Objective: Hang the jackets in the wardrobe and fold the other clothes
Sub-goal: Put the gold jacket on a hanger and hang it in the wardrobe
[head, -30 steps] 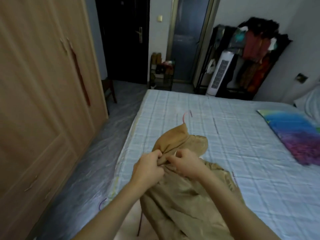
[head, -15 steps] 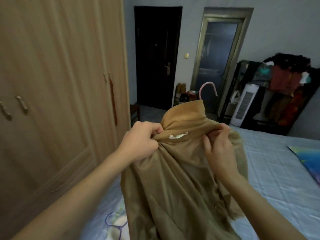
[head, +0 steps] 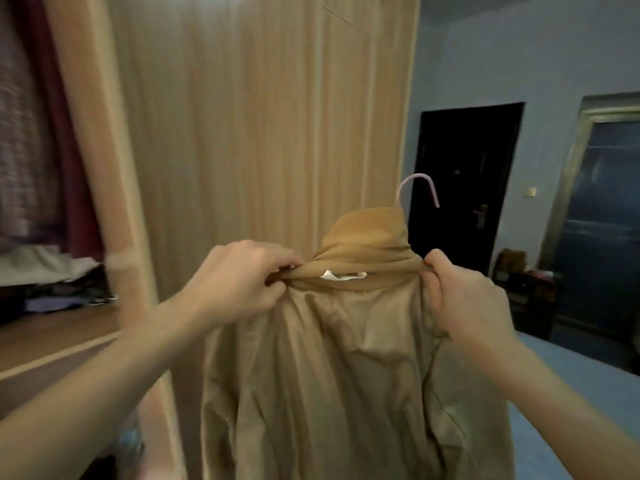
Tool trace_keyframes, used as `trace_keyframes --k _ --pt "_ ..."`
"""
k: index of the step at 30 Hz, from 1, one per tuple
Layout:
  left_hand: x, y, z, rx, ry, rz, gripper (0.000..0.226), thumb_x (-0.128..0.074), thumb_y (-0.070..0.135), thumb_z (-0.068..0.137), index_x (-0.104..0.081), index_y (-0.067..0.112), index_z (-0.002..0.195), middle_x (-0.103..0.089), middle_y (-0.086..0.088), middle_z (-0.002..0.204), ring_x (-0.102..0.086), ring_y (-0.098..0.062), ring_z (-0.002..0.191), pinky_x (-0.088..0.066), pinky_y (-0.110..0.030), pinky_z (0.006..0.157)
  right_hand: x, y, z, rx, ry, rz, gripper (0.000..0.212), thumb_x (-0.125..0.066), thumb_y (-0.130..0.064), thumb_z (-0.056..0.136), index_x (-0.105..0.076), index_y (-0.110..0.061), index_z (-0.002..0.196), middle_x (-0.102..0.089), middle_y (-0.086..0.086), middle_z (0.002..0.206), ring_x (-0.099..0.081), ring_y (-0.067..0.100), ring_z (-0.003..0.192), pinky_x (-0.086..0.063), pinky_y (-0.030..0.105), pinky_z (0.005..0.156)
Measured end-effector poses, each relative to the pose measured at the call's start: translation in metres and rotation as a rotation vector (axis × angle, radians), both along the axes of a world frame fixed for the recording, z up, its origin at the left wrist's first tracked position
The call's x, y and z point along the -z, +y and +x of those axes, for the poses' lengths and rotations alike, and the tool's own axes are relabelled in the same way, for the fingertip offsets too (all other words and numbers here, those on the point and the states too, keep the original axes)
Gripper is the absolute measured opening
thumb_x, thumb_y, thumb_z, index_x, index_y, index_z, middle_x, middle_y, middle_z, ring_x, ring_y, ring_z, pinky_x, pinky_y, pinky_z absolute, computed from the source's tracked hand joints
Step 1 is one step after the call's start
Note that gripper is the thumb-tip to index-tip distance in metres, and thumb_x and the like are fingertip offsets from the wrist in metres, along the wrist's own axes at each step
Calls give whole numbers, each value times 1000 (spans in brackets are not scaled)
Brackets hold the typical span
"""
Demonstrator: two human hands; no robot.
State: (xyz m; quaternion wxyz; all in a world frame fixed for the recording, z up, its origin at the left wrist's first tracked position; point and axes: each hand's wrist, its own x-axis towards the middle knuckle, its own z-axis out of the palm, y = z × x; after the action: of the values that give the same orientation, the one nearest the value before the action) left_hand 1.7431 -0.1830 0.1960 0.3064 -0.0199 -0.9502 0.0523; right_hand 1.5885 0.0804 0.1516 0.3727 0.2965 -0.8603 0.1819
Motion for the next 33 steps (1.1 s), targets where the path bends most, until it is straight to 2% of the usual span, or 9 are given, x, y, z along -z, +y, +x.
trace_keyframes --k 3,6,11,17,20,23,27,30,33 --pt "-14 -49 60 -106 24 -192 35 -48 31 74 -58 42 106 -57 19 94 -60 -10 91 -42 -26 51 -14 -56 23 -84 67 85 19 -38 -44 98 -47 -29 106 -65 -3 80 -66 30 69 -38 31 51" --pt "-30 -86 123 -280 -2 -217 25 -48 28 75 -54 38 98 -53 16 94 -56 -10 91 -38 -28 52 -29 -111 57 -213 115 125 19 -38 -44 99 -45 -30 109 -67 -3 82 -67 28 69 -36 30 52" --pt "-52 -123 223 -483 -136 -12 25 -46 7 69 -43 26 85 -47 13 89 -49 -13 88 -44 -38 66 -58 -207 135 -402 170 108 21 -39 -37 98 -47 -24 113 -68 6 78 -66 35 70 -45 37 57" --pt "-71 -160 337 -574 -288 244 48 -40 16 56 -60 27 99 -60 12 104 -54 -16 99 -50 -44 82 -77 -299 227 -539 215 111 21 -34 -35 102 -44 -23 116 -68 7 82 -66 33 76 -36 33 56" --pt "-67 -168 383 -604 -296 424 34 -43 15 49 -62 23 76 -56 12 74 -52 -10 73 -46 -26 63 -79 -339 269 -629 161 92 18 -36 -32 102 -42 -22 115 -66 9 80 -64 34 72 -41 34 57" --pt "-61 -176 427 -640 -270 584 30 -57 10 44 -63 37 56 -56 12 59 -52 -7 62 -37 -18 48 -76 -373 308 -784 112 -19 14 -42 -28 100 -44 -22 112 -62 8 69 -61 33 62 -51 39 58" --pt "-60 -187 476 -586 -172 759 44 -56 15 42 -76 22 81 -70 -2 82 -64 -23 86 -55 -41 70 -76 -419 347 -916 81 -50 13 -38 -31 98 -42 -22 108 -61 8 68 -60 32 58 -53 44 53" --pt "-67 -195 496 -501 -80 861 53 -52 13 49 -77 17 96 -72 -12 91 -65 -31 93 -53 -45 83 -80 -448 367 -943 82 -46 14 -37 -32 97 -41 -22 106 -62 10 70 -61 34 60 -52 42 54" --pt "-75 -206 505 -436 -35 999 53 -49 9 54 -75 9 100 -70 -20 91 -66 -31 89 -52 -38 76 -86 -466 381 -883 94 -26 14 -39 -31 100 -43 -20 109 -64 14 81 -62 37 73 -42 37 55"
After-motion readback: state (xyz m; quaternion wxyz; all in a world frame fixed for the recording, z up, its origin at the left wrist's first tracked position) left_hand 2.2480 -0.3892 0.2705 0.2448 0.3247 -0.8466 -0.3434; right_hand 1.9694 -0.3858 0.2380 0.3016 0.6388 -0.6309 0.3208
